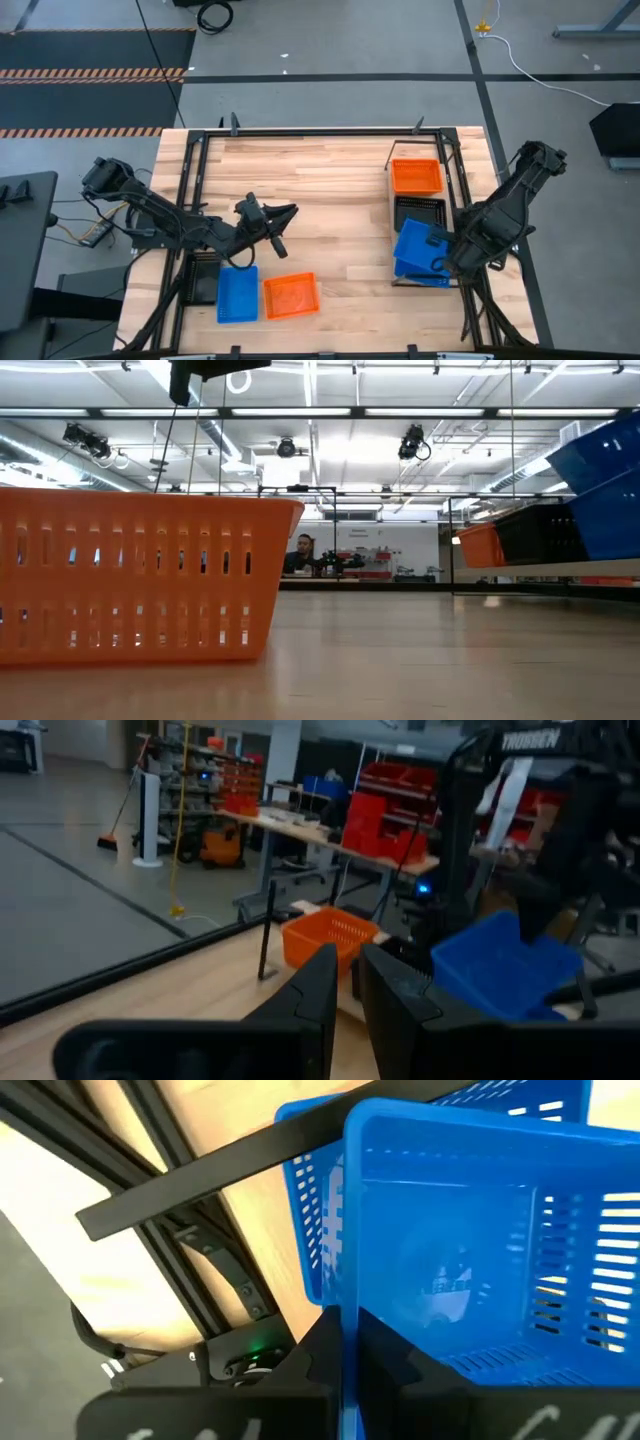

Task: Stack baskets on shelf by color
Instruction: Stack the top blue bin on top of the blue bin on the shelf

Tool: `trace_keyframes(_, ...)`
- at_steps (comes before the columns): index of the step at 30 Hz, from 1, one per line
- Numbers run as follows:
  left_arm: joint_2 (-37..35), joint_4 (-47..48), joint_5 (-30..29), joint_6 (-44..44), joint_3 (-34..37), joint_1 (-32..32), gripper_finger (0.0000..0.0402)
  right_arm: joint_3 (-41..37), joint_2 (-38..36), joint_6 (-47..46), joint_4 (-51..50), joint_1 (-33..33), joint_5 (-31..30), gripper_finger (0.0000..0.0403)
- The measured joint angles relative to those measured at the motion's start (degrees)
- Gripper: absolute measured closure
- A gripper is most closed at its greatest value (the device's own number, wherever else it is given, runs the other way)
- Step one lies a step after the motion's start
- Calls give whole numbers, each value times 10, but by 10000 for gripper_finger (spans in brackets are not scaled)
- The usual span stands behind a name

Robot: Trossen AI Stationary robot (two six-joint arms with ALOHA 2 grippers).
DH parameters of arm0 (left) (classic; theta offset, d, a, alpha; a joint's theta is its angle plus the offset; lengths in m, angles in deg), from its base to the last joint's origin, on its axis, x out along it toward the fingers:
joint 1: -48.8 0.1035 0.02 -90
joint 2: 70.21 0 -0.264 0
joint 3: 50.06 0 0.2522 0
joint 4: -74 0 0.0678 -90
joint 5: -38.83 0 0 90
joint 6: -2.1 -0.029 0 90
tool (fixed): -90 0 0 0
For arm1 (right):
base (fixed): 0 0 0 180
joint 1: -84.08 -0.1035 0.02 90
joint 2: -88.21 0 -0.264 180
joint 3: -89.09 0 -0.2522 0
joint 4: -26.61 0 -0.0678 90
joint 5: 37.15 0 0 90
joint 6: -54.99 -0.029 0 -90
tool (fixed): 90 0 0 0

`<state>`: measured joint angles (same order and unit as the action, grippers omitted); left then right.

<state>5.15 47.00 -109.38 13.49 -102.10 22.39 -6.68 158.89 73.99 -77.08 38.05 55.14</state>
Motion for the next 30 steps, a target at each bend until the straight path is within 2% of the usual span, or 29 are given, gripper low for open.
trace_keyframes(18,4,-9,10,2,0,-2,349,0,1,14,1,-13,-12,336)
trace_keyframes(30,4,-9,10,4,0,-2,349,0,2,15,-1,-13,-50,332)
